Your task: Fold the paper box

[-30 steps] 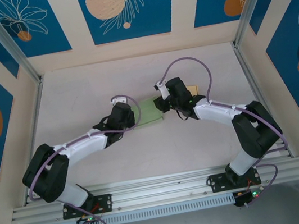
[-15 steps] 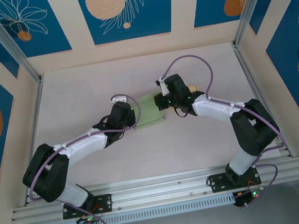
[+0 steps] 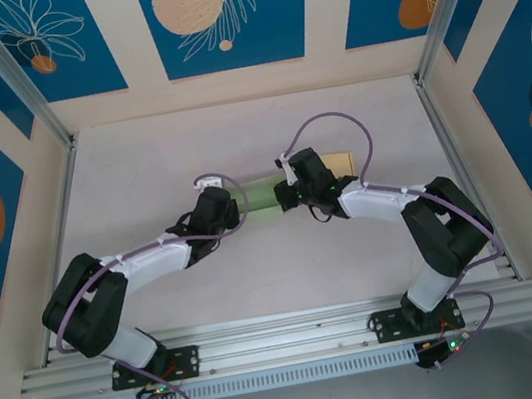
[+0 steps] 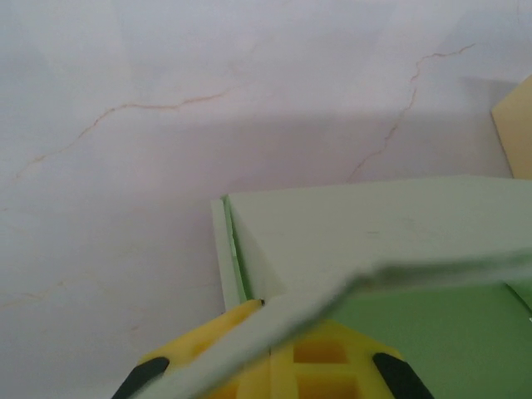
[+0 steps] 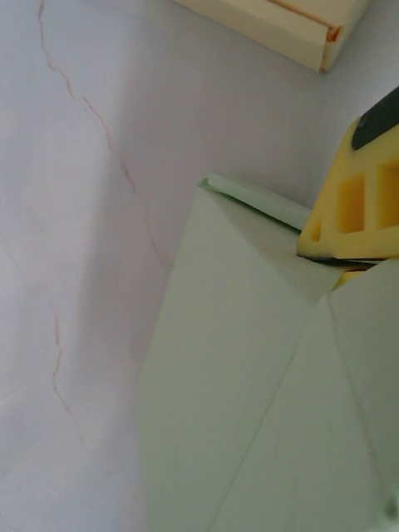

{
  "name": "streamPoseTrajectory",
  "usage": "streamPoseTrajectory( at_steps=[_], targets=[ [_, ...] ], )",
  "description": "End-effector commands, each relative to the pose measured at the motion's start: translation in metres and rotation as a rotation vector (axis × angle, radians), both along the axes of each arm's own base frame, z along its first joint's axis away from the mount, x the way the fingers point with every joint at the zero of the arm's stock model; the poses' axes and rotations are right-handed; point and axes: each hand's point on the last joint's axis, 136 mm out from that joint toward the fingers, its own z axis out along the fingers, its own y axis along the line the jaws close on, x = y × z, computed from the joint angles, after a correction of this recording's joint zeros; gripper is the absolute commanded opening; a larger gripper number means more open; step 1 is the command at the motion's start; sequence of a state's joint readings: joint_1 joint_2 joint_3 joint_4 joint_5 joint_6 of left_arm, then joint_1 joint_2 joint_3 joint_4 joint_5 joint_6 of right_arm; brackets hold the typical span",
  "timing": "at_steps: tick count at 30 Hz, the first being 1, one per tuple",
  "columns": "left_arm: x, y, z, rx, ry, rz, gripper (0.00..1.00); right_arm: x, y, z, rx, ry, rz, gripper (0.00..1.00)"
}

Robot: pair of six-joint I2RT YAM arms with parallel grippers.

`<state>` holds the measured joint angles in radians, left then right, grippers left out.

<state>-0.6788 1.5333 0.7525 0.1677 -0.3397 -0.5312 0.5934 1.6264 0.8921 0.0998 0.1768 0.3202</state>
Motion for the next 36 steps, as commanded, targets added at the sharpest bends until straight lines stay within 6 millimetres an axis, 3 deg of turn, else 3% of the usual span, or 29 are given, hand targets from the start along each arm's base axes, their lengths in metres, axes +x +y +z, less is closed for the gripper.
streamPoseTrajectory(
  at_steps=[1,6,14,22,28,32,36],
  targets=[
    [-0.008,0.0,-0.021,-0.033,0.045,0.003,0.0,-0.013,0.006,-0.016,-0.014,0.005,0.041,0.09],
    [-0.018,0.007,-0.033,-0.053,0.057,0.012,0.0,-0.022,0.005,-0.025,-0.053,-0.015,0.055,0.09],
    [-0.042,0.018,-0.028,-0.107,0.05,-0.005,0.53,-0.035,0.003,-0.042,-0.121,-0.063,0.058,0.08],
    [-0.074,0.041,-0.004,-0.174,0.024,0.01,0.85,-0.039,0.0,-0.048,-0.146,-0.092,0.04,0.07],
    [-0.098,0.067,0.026,-0.248,-0.027,0.063,0.88,-0.041,0.003,-0.049,-0.16,-0.104,0.063,0.07],
    [-0.099,0.086,0.067,-0.252,-0.146,0.102,0.83,-0.043,0.004,-0.049,-0.174,-0.112,0.078,0.07],
    [-0.083,0.073,0.097,-0.126,-0.169,0.016,0.81,-0.046,0.004,-0.049,-0.182,-0.115,0.088,0.08]
  ],
)
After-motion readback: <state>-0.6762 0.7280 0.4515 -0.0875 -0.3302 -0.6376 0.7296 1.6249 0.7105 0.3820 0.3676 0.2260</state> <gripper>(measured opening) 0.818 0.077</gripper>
